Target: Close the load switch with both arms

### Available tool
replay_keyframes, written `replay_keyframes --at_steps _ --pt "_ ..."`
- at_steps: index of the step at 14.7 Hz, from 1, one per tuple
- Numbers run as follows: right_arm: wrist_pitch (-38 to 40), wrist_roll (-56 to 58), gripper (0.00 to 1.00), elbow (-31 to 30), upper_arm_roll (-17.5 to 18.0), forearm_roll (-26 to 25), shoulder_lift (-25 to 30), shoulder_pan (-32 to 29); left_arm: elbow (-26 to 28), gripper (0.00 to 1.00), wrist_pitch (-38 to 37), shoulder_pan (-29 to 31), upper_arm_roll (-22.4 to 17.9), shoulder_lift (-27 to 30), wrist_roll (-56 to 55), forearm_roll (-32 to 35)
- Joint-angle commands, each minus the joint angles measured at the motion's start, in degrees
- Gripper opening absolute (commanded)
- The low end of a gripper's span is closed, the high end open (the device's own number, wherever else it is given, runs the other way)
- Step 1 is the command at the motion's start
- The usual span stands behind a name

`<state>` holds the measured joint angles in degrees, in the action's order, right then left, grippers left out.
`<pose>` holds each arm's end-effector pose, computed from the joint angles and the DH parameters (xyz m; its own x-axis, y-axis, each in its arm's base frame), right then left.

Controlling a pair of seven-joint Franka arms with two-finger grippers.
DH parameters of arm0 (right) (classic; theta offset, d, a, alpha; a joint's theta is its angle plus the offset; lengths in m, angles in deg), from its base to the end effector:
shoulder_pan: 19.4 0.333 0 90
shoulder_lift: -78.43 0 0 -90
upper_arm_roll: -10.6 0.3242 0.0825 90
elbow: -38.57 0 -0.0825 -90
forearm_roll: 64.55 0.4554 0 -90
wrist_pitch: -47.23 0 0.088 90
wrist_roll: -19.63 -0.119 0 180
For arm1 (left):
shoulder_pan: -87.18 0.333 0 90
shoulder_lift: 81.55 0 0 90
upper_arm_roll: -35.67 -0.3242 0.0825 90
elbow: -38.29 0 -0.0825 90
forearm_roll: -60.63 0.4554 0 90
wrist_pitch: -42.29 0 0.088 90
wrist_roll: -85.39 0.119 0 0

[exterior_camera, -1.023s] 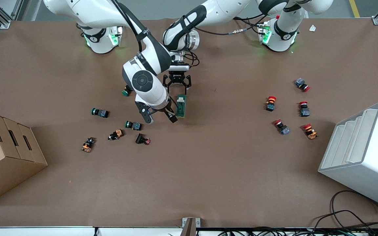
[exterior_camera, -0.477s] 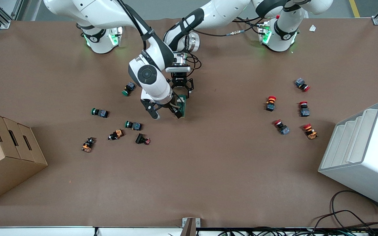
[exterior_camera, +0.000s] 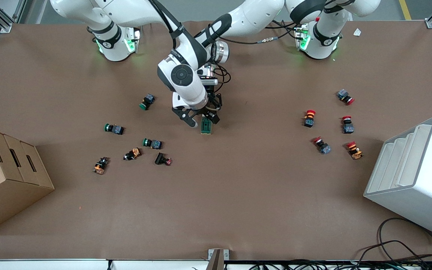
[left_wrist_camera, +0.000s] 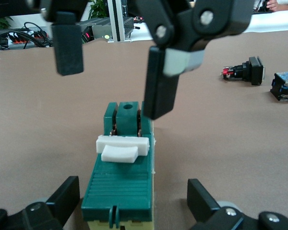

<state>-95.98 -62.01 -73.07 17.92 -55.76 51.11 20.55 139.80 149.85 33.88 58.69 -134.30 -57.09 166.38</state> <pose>0.4623 0.4993 0.1842 0.7375 -0.6591 -0.1474 -0.6734 -0.7342 -0.0863 0.2356 -0.6239 0.0078 0.4206 -0.0643 0.9050 -0.0536 -0.9975 -0.0460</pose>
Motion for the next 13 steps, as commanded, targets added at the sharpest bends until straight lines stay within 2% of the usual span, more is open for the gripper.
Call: replay_keyframes --at_steps 1,6,13 --pt "-2.2 1.3 1.00 -1.5 -0.2 0.6 -0.1 0.5 -1.3 1.00 -1.9 -1.5 -0.8 -2.7 -2.2 0.9" --pt "-4.6 1.5 1.00 -1.3 -0.3 -3.0 -2.8 1.2 -2.8 1.00 -4.6 -3.3 -1.1 -6.0 -3.9 1.2" --pt "-9.2 -1.8 1.00 -0.9 -0.2 -3.0 -5.4 2.1 -2.8 1.00 -6.2 -5.1 -2.9 -7.3 -5.7 1.7"
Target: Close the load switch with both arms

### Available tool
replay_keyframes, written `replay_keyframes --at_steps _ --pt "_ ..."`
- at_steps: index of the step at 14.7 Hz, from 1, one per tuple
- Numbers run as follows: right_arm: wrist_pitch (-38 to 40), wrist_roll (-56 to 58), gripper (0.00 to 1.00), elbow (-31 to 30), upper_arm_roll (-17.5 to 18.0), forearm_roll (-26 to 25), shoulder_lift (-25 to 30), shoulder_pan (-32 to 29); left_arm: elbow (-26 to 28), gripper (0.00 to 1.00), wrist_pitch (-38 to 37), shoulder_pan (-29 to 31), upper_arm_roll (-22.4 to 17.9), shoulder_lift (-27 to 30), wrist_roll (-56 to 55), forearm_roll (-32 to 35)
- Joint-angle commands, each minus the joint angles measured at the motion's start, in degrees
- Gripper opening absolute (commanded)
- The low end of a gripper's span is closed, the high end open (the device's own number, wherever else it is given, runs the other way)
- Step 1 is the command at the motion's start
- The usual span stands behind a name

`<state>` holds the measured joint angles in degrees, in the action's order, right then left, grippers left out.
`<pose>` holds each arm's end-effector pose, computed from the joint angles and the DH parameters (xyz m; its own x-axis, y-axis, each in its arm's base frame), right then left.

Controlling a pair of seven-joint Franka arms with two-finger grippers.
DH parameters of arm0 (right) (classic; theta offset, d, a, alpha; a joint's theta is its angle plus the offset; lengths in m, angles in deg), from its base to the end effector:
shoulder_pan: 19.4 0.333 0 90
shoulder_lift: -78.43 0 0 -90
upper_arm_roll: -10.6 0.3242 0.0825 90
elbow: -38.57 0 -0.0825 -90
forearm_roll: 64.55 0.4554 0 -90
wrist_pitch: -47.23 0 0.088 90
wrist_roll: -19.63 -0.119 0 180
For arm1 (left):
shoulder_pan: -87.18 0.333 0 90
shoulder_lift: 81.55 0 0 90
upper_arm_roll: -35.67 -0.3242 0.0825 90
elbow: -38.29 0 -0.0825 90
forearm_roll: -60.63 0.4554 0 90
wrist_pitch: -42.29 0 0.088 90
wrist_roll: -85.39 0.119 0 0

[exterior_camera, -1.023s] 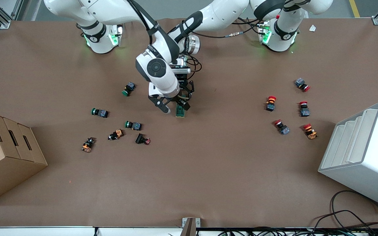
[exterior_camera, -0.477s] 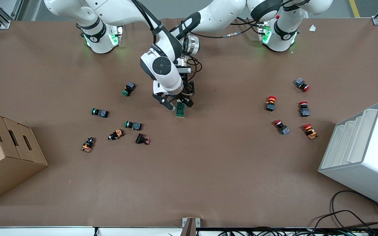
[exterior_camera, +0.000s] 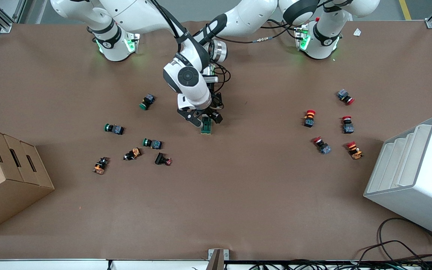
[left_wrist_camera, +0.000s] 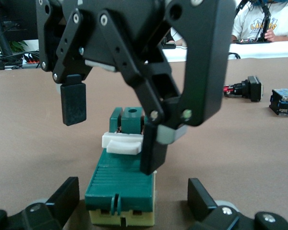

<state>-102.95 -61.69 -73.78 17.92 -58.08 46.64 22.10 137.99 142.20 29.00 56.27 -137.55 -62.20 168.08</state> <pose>0.4459 0.5072 0.1380 0.7735 -0.6230 -0.1165 -0.6336 -0.7647 -0.1177 0.2215 -0.6219 -0.0139 0.2971 -0.0335 0.9543 -0.0255 -0.9993 -0.0271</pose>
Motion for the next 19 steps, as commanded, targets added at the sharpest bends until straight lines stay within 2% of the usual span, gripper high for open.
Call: replay_keyframes --at_steps 1,6,12,19 --pt "-2.3 -2.9 1.00 0.3 -0.3 -0.7 -1.1 0.7 -1.0 1.00 1.4 -0.3 -0.5 -4.0 -0.6 0.0" --pt "-0.9 -5.6 1.00 3.6 -0.2 -0.5 -1.3 -0.5 -1.1 1.00 1.4 -0.4 -0.5 -4.1 -0.7 0.0" --pt "8.6 -5.3 1.00 9.9 -0.3 -0.6 -1.2 -3.4 -1.1 1.00 1.4 -0.4 -0.7 -4.1 -0.7 0.0" --pt "8.0 -5.3 1.00 10.2 -0.5 -0.7 -1.4 -3.5 -1.4 1.00 1.5 -0.4 -0.7 -4.1 -0.7 0.0"
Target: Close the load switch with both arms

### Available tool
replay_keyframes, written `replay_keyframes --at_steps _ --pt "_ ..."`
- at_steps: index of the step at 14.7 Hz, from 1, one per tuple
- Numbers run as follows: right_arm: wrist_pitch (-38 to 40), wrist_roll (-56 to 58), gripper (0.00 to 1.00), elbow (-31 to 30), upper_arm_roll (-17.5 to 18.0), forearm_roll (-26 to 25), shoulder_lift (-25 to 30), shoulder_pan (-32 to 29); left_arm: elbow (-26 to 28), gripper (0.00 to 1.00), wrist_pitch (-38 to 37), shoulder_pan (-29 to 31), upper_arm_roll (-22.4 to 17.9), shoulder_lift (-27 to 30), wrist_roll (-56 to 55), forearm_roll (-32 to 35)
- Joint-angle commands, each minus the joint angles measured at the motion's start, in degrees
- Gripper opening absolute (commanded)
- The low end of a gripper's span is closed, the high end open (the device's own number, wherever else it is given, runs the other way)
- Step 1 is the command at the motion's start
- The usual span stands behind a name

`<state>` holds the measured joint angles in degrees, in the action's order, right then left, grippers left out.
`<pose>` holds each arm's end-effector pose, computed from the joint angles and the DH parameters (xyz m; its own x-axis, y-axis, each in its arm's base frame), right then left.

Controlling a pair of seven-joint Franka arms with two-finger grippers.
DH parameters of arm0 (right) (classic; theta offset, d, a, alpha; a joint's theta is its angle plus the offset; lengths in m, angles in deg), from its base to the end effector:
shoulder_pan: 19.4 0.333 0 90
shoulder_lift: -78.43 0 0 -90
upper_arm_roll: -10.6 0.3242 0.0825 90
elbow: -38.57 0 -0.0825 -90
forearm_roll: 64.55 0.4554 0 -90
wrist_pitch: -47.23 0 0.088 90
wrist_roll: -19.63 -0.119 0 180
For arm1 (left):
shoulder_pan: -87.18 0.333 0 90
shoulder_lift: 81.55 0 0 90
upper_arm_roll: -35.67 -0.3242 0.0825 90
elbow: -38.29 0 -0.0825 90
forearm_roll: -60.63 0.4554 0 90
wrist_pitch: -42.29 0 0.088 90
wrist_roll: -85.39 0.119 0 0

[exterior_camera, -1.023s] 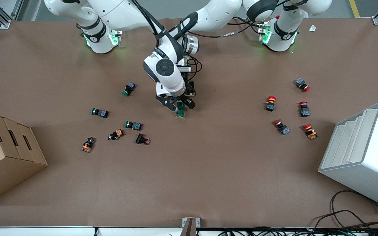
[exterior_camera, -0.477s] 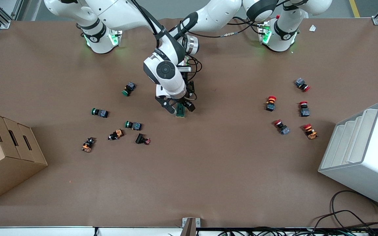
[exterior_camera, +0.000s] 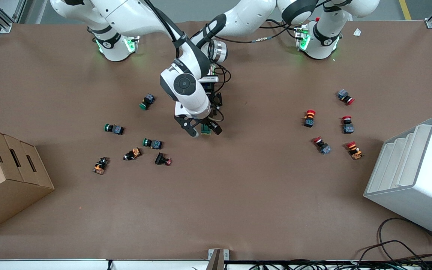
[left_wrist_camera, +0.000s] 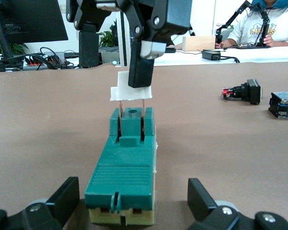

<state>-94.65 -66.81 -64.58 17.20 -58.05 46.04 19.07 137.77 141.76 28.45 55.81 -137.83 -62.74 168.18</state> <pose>0.5126 0.5089 0.1893 0.6753 -0.7253 -0.1338 -0.7375 -0.6659 -0.1127 0.2213 -0.6216 -0.0161 0.2860 -0.0294 0.9578 -0.0242 -0.9994 -0.0234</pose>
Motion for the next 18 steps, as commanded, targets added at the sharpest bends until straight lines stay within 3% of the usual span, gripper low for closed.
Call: replay_keyframes --at_steps 1,18 --pt "-0.4 -0.2 1.00 1.5 0.3 -0.7 -1.3 -0.5 -1.3 1.00 2.0 0.1 -0.3 -3.8 -0.1 -0.1" --pt "-1.2 -0.5 1.00 13.2 -1.1 -2.8 -13.2 -2.1 -1.3 1.00 2.0 0.1 -0.4 -3.8 -0.1 0.0"
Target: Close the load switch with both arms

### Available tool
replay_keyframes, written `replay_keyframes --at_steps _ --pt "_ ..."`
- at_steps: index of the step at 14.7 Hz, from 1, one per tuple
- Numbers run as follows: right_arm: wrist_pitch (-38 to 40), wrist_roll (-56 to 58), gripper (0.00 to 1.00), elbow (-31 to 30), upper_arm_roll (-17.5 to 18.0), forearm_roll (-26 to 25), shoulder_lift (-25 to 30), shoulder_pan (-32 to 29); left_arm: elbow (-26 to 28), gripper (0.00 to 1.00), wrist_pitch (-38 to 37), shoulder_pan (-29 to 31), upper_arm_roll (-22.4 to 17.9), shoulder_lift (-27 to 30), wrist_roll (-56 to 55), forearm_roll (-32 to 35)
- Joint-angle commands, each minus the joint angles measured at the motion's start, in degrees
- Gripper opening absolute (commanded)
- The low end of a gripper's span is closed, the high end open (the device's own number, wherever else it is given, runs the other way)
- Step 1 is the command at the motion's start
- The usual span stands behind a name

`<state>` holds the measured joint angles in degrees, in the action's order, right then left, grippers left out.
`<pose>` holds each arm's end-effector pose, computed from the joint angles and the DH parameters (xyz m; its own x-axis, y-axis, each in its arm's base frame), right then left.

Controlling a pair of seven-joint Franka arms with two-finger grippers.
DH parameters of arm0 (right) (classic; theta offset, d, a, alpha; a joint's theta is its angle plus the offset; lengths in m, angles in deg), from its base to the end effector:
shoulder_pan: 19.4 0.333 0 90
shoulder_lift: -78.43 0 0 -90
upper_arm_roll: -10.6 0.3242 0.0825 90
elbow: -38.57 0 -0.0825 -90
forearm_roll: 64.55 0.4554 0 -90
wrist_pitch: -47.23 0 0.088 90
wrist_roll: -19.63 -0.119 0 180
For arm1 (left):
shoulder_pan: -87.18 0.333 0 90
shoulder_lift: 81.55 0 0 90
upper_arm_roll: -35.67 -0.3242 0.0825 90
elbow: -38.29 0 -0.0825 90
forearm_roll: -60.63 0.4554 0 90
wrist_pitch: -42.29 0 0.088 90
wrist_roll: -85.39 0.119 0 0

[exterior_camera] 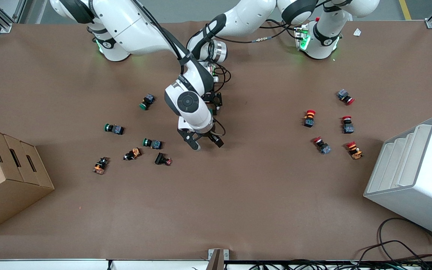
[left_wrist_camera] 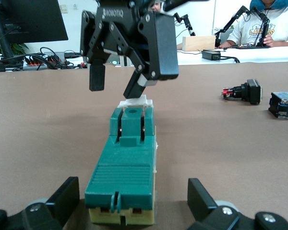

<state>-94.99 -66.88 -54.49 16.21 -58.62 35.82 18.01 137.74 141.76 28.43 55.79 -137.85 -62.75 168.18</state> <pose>0.5594 0.5131 0.1417 0.6474 -0.7507 -0.1312 -0.7621 -0.6370 -0.1160 0.2213 -0.6217 -0.0161 0.2857 -0.0292 0.9579 -0.0242 -0.9994 -0.0233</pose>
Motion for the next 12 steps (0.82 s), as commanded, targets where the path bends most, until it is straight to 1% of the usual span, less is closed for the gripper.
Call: replay_keyframes --at_steps 1,2,4,6,8,10,11,12 --pt "-0.9 -0.2 1.00 3.3 -0.3 -2.5 -2.7 -1.1 -1.3 1.00 2.0 0.1 -0.3 -3.7 0.0 0.0" --pt "-0.8 0.5 1.00 3.4 -1.0 -3.1 -2.3 -2.0 -1.4 1.00 2.0 0.1 -0.3 -3.8 0.0 0.0" --pt "0.0 4.2 1.00 3.3 -1.1 -4.1 -1.1 -4.7 -1.6 1.00 2.0 0.2 -0.3 -3.7 0.0 0.5" --pt "3.2 10.7 1.00 3.1 -1.1 -4.1 1.0 -8.3 -1.6 1.00 2.0 0.2 -0.3 -3.4 0.0 0.6" --pt "6.3 17.7 1.00 2.9 -1.0 -4.1 3.8 -12.4 -1.6 1.00 1.9 0.6 -0.3 -1.9 0.7 -0.1" --pt "12.6 28.4 1.00 2.7 -1.0 -4.1 6.6 -17.2 -1.7 1.00 2.4 2.1 -0.3 -0.2 3.5 0.0" --pt "16.0 33.1 1.00 2.2 -1.0 -4.1 8.2 -19.1 -1.8 1.00 3.2 3.9 0.6 1.5 6.7 -0.4" --pt "18.9 37.9 1.00 1.7 -1.0 -4.1 10.1 -21.3 -2.4 1.00 4.1 5.1 1.5 2.0 8.5 -0.5"
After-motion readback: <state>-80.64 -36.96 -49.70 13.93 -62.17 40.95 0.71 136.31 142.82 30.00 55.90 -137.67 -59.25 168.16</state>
